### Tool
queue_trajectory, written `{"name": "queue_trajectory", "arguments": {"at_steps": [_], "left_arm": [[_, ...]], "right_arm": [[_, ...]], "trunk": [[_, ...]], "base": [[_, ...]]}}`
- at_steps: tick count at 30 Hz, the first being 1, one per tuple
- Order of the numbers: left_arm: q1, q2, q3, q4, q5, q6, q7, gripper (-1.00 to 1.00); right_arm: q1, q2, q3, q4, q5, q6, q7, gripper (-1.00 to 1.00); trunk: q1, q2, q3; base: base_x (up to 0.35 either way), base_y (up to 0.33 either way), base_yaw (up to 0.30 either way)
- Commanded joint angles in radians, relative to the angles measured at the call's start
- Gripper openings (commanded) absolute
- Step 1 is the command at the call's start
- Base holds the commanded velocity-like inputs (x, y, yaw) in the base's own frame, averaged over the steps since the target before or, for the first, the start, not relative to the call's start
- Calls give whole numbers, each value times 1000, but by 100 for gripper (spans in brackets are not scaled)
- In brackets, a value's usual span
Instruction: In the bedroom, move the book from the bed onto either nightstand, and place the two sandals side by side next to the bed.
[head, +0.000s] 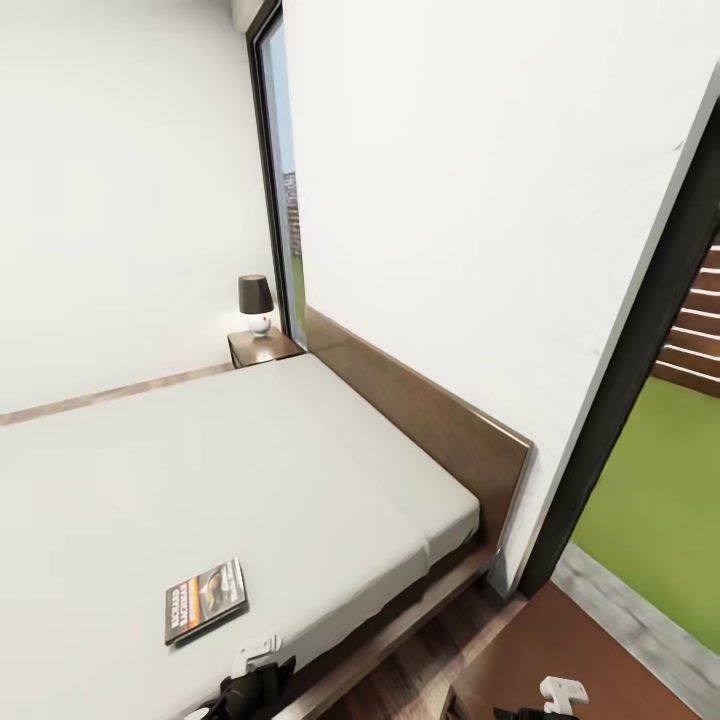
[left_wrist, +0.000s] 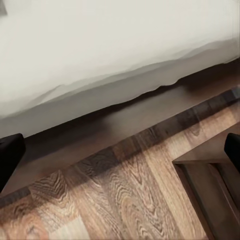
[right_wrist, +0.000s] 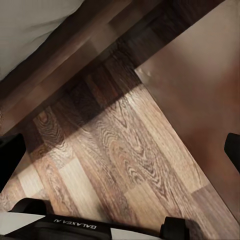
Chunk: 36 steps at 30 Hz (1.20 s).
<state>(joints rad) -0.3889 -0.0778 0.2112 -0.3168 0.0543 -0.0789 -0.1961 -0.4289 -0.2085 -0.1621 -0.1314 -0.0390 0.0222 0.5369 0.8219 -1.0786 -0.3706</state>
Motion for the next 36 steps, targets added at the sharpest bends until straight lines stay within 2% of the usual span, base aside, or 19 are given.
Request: {"name": "queue_trajectory", "arguments": {"at_steps": [1, 36], "left_arm": [[-1, 0, 5, 1, 6, -1, -6, 100], [-1, 0, 5, 1, 6, -1, -6, 100]], "right_arm": [[-1, 0, -3, 0, -4, 2, 5, 100], [-1, 0, -3, 0, -4, 2, 5, 100]], "trunk": [[-4, 7, 2], [-138, 252, 112]], "base": [[0, 0, 0], [0, 0, 0]]}}
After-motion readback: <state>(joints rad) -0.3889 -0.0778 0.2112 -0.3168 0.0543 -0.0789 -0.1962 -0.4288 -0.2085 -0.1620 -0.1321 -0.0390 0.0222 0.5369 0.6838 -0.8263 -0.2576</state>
